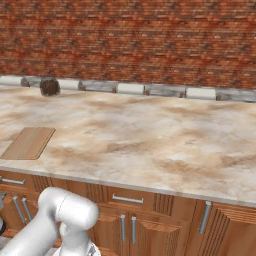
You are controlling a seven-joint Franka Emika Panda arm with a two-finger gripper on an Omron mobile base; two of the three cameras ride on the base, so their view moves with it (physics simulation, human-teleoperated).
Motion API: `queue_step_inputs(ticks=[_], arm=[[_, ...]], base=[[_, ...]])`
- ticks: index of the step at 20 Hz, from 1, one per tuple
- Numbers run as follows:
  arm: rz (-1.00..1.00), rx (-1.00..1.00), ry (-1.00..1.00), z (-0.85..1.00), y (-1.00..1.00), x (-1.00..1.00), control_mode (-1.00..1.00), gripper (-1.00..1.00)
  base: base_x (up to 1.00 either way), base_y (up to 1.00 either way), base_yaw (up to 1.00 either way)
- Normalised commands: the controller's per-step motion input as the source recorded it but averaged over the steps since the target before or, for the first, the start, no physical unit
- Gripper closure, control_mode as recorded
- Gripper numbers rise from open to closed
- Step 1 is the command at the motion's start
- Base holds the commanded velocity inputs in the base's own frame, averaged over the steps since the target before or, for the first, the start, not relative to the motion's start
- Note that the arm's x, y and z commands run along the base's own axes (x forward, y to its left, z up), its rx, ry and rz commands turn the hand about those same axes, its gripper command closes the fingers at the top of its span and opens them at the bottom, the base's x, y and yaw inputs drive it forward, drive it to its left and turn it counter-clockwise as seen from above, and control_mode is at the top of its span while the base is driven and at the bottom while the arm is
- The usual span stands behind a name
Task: Open the drawer on the left and place the cutting tools on the cutting board.
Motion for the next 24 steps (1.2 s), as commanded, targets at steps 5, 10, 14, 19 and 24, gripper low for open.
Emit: queue_step_inputs(ticks=[5,10,14,19,24], arm=[[0.00,0.00,-0.03,-0.17,0.02,0.29,-1.00,-1.00],[0.00,0.00,-0.02,-0.21,0.04,0.28,-1.00,-1.00],[0.00,0.00,-0.02,-0.21,0.07,0.27,-1.00,-1.00],[0.00,0.00,-0.03,-0.28,0.14,0.24,-1.00,-1.00],[0.00,0.00,-0.03,-0.30,0.23,0.17,-1.00,-1.00]], base=[[0.00,0.00,0.00],[0.00,0.00,0.00],[0.00,0.00,0.00],[0.00,0.00,0.00],[0.00,0.00,0.00]])
